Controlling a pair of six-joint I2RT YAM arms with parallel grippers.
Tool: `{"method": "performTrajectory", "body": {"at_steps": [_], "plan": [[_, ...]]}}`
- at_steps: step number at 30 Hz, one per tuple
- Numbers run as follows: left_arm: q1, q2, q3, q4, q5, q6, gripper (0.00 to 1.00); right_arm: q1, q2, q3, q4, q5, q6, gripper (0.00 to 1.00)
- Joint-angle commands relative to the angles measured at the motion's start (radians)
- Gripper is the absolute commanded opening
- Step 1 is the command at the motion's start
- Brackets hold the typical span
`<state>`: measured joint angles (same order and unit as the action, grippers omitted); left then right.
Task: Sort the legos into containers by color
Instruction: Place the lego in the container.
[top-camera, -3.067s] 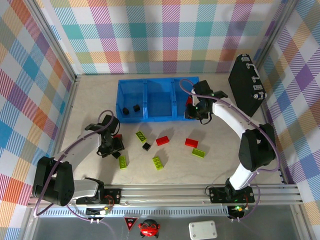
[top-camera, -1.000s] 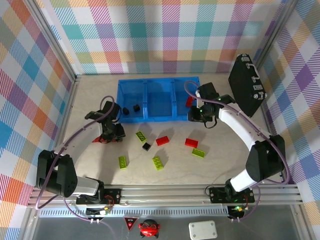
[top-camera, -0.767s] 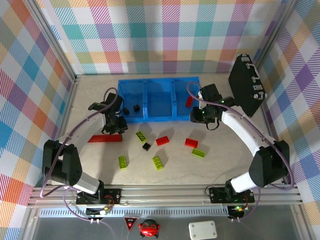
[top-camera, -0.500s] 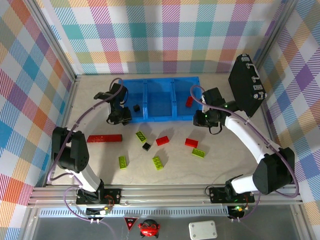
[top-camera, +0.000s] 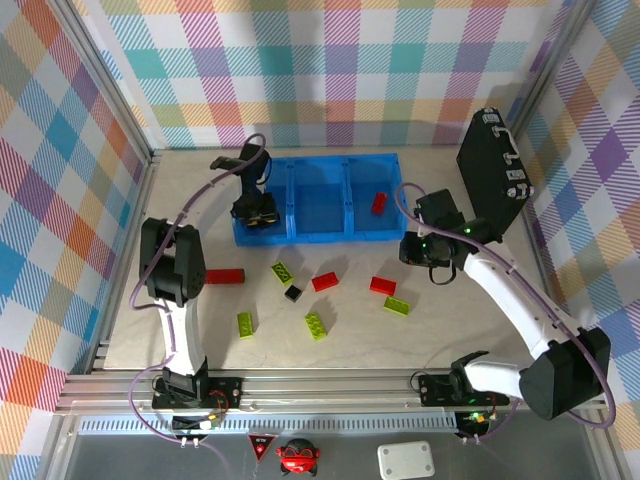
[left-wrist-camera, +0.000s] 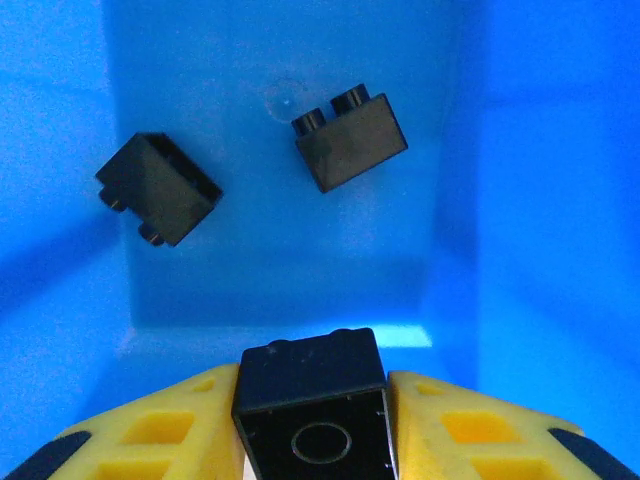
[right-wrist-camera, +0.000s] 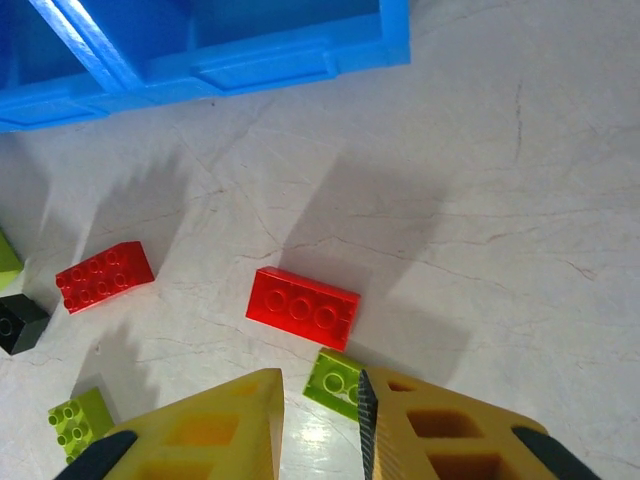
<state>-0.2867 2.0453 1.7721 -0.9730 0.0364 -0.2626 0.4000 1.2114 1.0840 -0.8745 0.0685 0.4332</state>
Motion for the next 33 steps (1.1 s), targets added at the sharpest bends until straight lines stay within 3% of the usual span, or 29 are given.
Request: {"method": "performTrajectory", "body": {"at_steps": [1,16,21,33], "plan": [[-0.004,0.047,0.058,-0.068,-0.002,0.044,0.39,0.002,-0.034,-0.015,-0.038,0.031,0.027,0.28],[0.018,0.168,0.112,-0.048,-0.018,0.069,0.39,0.003,-0.08,-0.062,-0.038,0.042,0.059,0.28],[0.029,0.183,0.106,-0.032,-0.002,0.072,0.43,0.002,-0.07,-0.071,-0.019,0.03,0.056,0.28],[0.032,0.134,0.081,-0.015,0.019,0.074,0.48,0.004,-0.018,-0.034,0.013,-0.011,0.031,0.28]]}}
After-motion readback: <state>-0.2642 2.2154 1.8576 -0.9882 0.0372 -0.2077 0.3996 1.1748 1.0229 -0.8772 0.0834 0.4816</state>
